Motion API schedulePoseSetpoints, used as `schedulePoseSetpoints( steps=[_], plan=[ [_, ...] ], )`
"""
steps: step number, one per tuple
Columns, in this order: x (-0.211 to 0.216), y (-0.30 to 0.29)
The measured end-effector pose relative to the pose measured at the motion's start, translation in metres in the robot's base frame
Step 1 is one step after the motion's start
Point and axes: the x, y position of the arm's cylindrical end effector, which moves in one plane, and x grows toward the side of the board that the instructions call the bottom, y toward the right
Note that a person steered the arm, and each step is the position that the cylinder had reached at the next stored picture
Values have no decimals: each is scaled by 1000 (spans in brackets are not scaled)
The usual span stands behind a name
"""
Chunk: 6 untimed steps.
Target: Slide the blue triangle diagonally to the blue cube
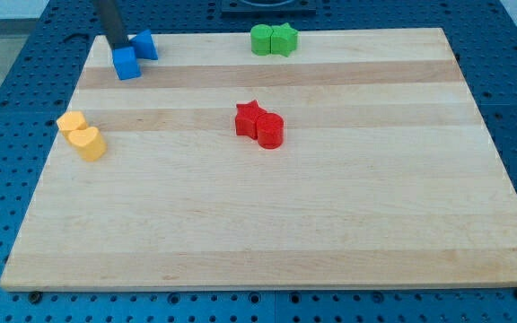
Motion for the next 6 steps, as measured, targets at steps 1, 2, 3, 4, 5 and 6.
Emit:
schedulePoseSetpoints(
  steps=[1,2,3,4,5,6],
  plan=[
    [0,3],
    [-3,-17],
    [-35,-29],
    [-43,-6],
    [-24,37],
    [-19,55]
  ],
)
